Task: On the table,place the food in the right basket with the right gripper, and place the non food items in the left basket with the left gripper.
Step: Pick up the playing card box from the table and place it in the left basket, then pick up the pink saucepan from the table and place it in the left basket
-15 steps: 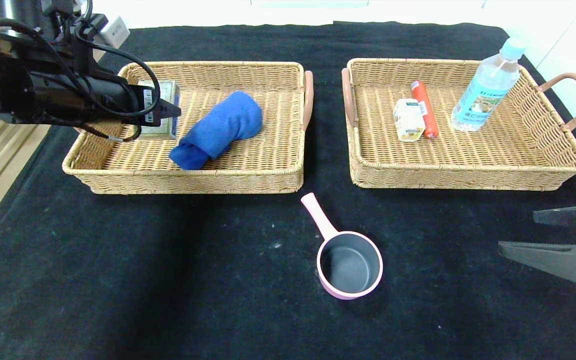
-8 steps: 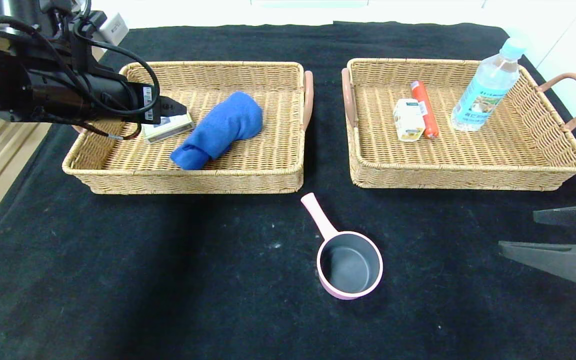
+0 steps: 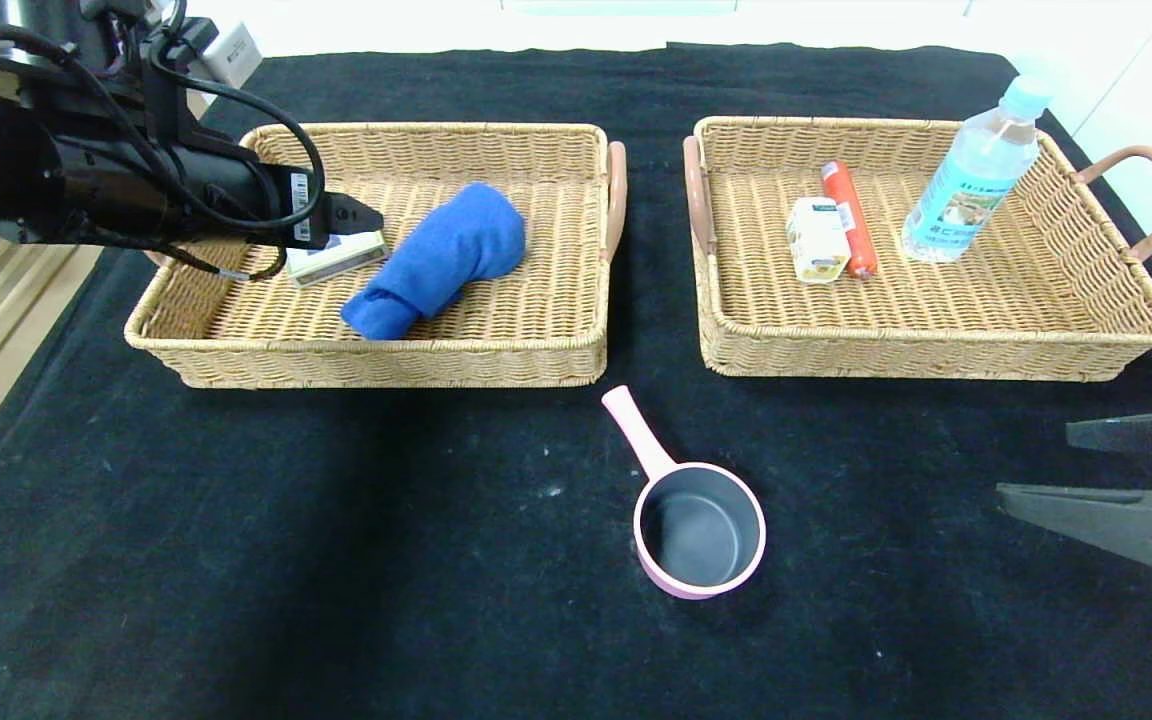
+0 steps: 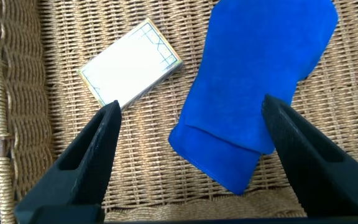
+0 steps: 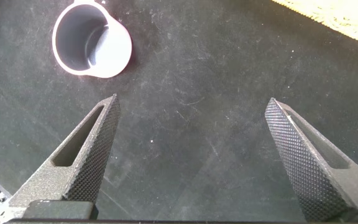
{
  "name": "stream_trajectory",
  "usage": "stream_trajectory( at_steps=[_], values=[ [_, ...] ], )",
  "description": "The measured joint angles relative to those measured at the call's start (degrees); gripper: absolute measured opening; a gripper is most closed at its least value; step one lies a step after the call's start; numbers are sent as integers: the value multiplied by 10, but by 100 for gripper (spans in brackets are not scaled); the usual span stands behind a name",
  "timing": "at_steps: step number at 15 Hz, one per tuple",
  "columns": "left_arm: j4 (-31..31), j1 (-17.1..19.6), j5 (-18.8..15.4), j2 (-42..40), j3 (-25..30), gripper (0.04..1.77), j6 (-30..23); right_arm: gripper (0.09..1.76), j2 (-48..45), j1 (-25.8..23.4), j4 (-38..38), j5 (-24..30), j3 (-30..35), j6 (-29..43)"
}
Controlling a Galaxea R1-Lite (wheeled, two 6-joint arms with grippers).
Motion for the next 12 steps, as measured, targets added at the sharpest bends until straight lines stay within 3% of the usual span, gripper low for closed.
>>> stream_trajectory(
  at_steps=[4, 9, 12],
  values=[
    [7, -31, 9, -23, 7, 167, -1, 171, 0, 0, 0, 0, 0, 0],
    [33, -105, 67, -64, 40, 169, -1, 171, 0, 0, 0, 0, 0, 0],
    [73, -163, 102, -87, 56, 170, -38, 171, 0, 0, 0, 0, 0, 0]
  ],
)
